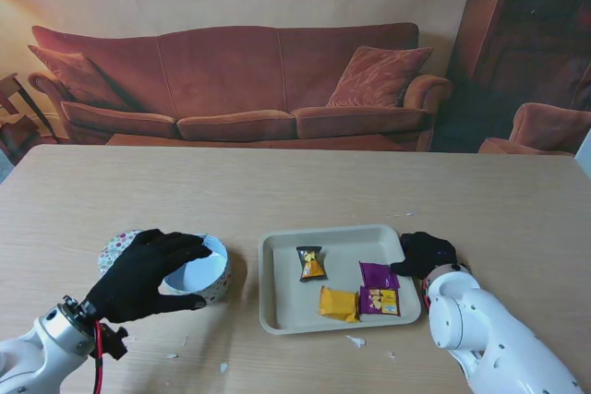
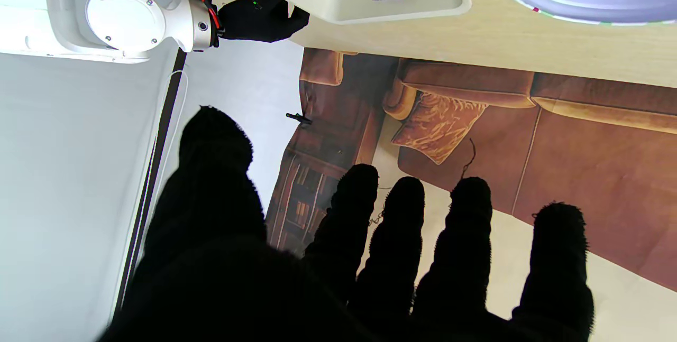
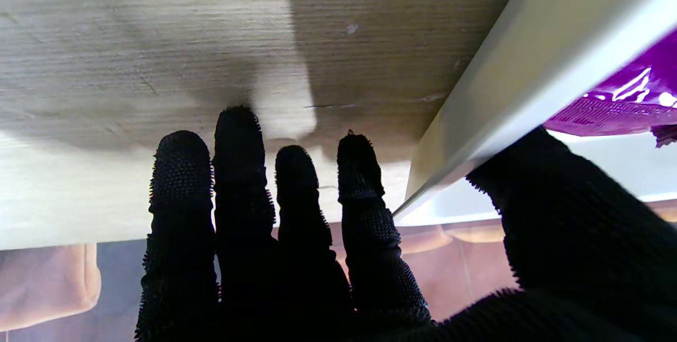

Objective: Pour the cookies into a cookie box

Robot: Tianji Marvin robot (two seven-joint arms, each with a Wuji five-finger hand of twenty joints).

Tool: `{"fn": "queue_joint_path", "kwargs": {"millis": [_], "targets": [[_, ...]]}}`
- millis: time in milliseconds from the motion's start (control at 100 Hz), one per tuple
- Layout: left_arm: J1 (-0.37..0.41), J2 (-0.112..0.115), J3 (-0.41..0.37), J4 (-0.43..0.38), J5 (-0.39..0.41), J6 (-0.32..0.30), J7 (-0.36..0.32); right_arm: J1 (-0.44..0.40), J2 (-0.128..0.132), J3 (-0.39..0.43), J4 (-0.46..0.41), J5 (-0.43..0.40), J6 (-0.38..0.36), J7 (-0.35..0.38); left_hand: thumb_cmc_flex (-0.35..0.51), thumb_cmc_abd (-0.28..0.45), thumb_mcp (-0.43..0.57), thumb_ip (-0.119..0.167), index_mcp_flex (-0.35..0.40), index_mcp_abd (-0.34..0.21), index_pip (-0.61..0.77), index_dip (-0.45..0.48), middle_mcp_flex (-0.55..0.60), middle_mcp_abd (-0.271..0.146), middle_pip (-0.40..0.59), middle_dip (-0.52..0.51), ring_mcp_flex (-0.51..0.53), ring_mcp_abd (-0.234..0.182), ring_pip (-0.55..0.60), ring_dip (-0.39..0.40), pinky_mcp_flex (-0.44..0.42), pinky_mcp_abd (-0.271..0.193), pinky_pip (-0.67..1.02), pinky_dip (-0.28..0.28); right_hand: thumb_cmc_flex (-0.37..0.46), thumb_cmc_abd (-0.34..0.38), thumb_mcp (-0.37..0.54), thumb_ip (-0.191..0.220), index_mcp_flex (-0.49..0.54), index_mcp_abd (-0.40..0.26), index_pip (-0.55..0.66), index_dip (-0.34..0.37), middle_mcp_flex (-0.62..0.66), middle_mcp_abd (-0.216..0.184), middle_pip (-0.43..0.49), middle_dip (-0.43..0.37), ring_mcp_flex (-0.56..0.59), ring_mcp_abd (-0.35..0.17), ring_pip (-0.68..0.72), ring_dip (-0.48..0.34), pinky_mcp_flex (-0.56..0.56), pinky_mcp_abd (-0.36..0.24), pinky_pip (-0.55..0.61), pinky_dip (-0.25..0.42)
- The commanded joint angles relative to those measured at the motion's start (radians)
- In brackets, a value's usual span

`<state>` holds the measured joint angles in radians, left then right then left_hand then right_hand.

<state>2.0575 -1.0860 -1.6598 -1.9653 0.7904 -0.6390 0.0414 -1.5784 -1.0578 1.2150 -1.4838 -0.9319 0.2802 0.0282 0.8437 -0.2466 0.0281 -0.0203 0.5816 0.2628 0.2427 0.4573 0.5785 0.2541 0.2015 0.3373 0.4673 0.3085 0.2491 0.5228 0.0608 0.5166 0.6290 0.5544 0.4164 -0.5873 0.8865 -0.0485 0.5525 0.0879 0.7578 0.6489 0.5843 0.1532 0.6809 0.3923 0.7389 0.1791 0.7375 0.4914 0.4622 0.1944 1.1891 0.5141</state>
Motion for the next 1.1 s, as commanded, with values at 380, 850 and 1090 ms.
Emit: {"fn": "queue_joint_path", "kwargs": {"millis": [380, 850, 1090], "targets": [[0.004, -0.004, -0.004, 0.007, -0.039, 0.02, -0.02, 0.03, -0.021, -0.079, 0.092, 0.054, 0.038, -0.053, 0.043, 0.059, -0.033, -0.005, 0.072, -0.016, 0.02, 0.002, 0.055, 0.016, -0.008, -0.005, 0.057, 0.022, 0.013, -0.011, 0.004, 0.021, 0.022, 0.001, 0.103, -0.315, 0.178, -0.173, 0.241, -0.197, 0.514, 0.298, 0.155, -0.005, 0.1, 0.071, 0.164, -0.068, -0.006, -0.053, 0.134, -0.01, 0.103, -0.044], [0.004, -0.006, -0.008, 0.015, -0.102, 0.035, -0.04, 0.041, -0.027, -0.072, 0.105, 0.164, -0.002, -0.014, 0.054, 0.089, -0.041, -0.01, 0.127, -0.02, 0.025, 0.001, 0.1, 0.026, -0.027, -0.006, 0.074, 0.037, 0.013, -0.009, 0.007, 0.029, 0.021, -0.005, 0.232, -0.299, 0.395, 0.007, 0.425, -0.22, 0.674, 0.598, 0.337, 0.1, -0.096, -0.085, 0.327, -0.029, -0.16, -0.174, 0.271, 0.045, 0.123, -0.129], [0.006, -0.007, -0.012, 0.015, -0.123, 0.037, -0.046, 0.031, -0.038, -0.054, 0.106, 0.214, -0.022, -0.039, 0.056, 0.095, -0.042, -0.01, 0.139, -0.02, 0.025, 0.003, 0.111, 0.027, -0.033, -0.004, 0.077, 0.041, 0.013, -0.007, 0.008, 0.033, 0.02, -0.006, 0.275, -0.217, 0.466, 0.105, 0.393, -0.165, 0.809, 0.591, 0.426, 0.107, -0.103, -0.097, 0.413, -0.017, -0.204, -0.26, 0.336, 0.074, 0.136, -0.194]]}}
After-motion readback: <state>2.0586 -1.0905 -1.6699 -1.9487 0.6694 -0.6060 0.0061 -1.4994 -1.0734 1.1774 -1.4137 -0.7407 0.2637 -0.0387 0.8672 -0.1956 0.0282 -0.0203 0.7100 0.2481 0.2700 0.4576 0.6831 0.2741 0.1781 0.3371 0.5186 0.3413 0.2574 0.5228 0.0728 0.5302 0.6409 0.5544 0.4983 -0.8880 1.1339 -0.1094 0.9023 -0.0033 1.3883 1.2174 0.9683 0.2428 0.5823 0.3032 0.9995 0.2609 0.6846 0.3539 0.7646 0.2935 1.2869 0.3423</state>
